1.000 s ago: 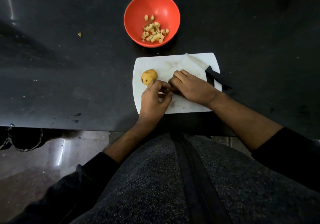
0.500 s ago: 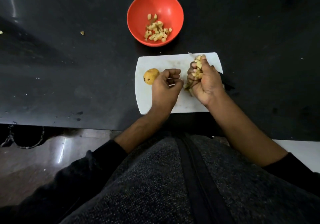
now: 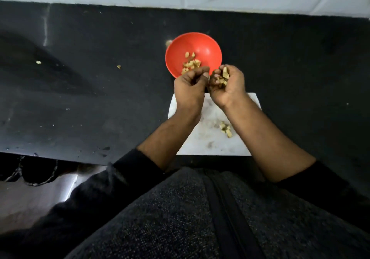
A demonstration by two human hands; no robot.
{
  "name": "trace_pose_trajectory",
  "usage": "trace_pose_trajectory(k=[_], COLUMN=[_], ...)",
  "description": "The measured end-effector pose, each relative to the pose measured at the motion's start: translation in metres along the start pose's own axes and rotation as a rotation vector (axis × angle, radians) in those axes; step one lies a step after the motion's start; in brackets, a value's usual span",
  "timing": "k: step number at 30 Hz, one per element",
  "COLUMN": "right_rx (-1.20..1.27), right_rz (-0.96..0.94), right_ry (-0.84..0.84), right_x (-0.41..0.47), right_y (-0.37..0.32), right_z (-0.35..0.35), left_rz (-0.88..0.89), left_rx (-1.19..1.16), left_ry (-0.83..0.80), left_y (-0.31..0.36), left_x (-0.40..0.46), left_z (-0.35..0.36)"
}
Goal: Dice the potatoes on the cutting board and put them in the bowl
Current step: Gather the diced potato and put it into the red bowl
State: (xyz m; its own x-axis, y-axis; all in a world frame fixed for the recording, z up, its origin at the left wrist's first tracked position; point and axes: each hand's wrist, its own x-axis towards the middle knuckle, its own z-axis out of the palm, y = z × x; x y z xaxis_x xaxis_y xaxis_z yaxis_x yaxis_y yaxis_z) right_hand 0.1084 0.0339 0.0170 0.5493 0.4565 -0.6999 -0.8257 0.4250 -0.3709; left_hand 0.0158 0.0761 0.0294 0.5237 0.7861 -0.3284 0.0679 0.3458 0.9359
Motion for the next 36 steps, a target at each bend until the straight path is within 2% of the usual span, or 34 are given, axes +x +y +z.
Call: trace_pose_trajectory(k=[4, 7, 10, 17, 21, 23, 26, 28, 30, 33, 36], right_rx=[-0.064, -0.245, -0.483, -0.634, -0.868, -0.903, -0.716, -0.568, -0.532, -0.706, -1.120], right_rz=[-0.068, -0.064, -0.067, -0.273, -0.470, -0.518, -0.393, -0.298, -0.238, -0.243, -0.405], right_ry=[0.011, -0.001, -0.001, 0.003, 0.005, -0.029, -0.084, -0.085, -0.044, 0.040, 0.036], right_x=[0.017, 0.027, 0.041, 0.050, 0.047, 0.038, 0.019, 0.002, -0.016, -0.040, -0.057], right_y=[-0.003, -0.003, 0.001, 0.000, -0.003, -0.008, -0.017, -0.025, -0.032, -0.035, -0.031], right_z=[0.052, 0.069, 0.068, 0.062, 0.060, 0.055, 0.043, 0.026, 0.004, -0.040, -0.090], left_rz=[-0.019, -0.061, -0.083, -0.080, -0.050, -0.026, 0.027, 0.050, 0.060, 0.044, 0.074], left_rx=[0.017, 0.085, 0.121, 0.118, 0.127, 0.133, 0.144, 0.143, 0.164, 0.268, 0.501], left_ry=[0.122, 0.181, 0.187, 0.175, 0.130, 0.116, 0.074, 0.039, 0.002, -0.119, -0.268], left_y=[0.024, 0.028, 0.023, 0.017, 0.017, 0.017, 0.016, 0.012, 0.005, -0.018, -0.047], left_x=[0.040, 0.069, 0.089, 0.090, 0.081, 0.072, 0.052, 0.035, 0.016, -0.014, -0.037], left_z=[0.007, 0.004, -0.002, -0.015, -0.022, -0.024, -0.026, -0.024, -0.024, -0.024, -0.024])
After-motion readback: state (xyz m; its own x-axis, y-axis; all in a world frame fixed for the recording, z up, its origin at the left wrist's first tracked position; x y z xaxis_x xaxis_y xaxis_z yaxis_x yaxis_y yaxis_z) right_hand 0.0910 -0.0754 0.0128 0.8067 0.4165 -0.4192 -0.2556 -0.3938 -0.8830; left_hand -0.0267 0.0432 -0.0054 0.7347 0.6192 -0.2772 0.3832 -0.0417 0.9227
